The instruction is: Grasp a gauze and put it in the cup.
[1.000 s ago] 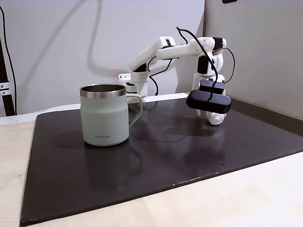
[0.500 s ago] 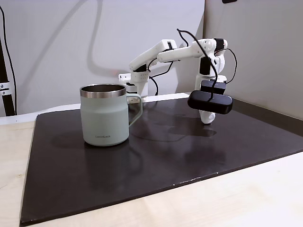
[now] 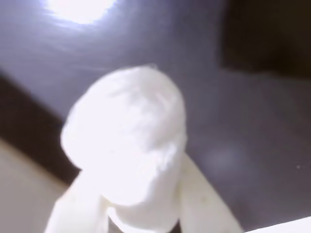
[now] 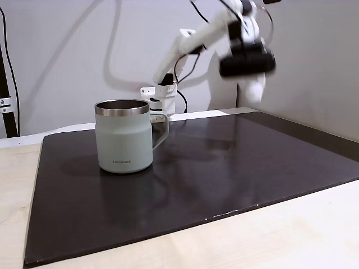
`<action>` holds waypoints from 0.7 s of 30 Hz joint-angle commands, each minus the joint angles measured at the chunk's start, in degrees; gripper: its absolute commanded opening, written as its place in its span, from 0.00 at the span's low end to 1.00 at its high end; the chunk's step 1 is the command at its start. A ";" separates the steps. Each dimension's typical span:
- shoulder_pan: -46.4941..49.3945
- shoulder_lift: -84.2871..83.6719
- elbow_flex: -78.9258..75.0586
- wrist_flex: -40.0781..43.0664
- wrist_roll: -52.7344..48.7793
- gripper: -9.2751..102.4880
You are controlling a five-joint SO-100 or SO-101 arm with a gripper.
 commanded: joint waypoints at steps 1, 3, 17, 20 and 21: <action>6.77 12.83 -0.26 0.44 1.67 0.08; 11.78 16.44 -0.35 0.35 2.02 0.08; 45.53 6.94 -17.67 -0.09 -4.66 0.08; 48.60 4.22 -18.81 -0.18 -7.21 0.08; 49.39 3.25 -19.07 -0.18 -7.82 0.08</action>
